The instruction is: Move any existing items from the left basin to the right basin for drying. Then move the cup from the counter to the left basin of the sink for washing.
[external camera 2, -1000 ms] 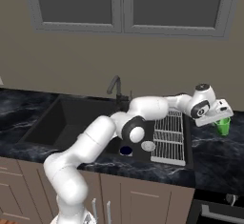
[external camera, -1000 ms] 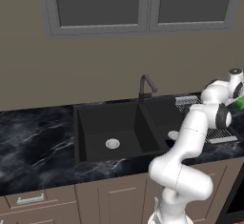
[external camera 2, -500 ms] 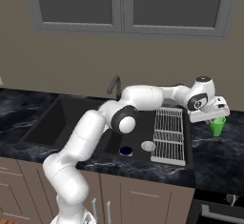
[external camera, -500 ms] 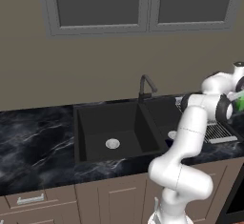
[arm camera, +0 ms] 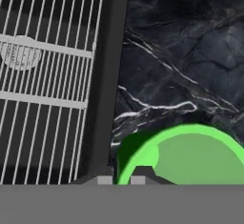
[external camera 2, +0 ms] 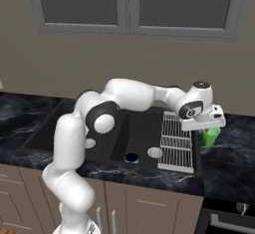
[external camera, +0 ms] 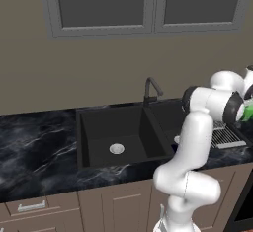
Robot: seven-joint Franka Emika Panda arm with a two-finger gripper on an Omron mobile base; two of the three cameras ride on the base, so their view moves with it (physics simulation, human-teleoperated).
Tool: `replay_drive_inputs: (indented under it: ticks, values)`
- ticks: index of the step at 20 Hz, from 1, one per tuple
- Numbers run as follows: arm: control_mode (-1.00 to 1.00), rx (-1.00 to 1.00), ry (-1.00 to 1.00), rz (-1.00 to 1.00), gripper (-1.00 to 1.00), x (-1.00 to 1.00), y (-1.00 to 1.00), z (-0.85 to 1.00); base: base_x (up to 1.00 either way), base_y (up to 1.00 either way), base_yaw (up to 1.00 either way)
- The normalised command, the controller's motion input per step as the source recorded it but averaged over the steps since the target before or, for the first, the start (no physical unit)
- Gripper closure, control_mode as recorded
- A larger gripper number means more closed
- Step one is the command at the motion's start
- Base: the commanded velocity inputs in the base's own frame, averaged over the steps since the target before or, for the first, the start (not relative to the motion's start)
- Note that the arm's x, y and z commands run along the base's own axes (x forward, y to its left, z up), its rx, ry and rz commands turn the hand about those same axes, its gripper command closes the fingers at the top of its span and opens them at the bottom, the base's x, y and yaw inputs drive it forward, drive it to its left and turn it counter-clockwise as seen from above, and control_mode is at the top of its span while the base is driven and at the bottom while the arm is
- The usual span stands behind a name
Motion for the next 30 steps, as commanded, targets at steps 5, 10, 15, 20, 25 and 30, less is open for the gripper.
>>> replay_drive_inputs:
  ticks: [5, 10, 15, 20, 25, 30]
  values:
    - [-1.0, 0.0, -0.11, 0.04, 1.0, -0.59, 0.99, 0.22, 0.0, 0.0, 0.0]
    - [-1.0, 0.0, -0.01, 0.05, 1.0, -0.38, 1.0, 0.15, 0.0, 0.0, 0.0]
    - [-1.0, 0.0, 0.0, 0.04, 1.0, -0.16, 1.0, 0.31, 0.0, 0.0, 0.0]
    - [-1.0, 0.0, 0.01, 0.07, 1.0, -0.01, 1.0, 0.49, 0.0, 0.0, 0.0]
    - [-1.0, 0.0, 0.0, 0.14, 1.0, -0.01, 1.0, 0.35, 0.0, 0.0, 0.0]
    - [-1.0, 0.01, 0.0, 0.17, 1.0, 0.0, 0.96, 0.06, 0.0, 0.0, 0.0]
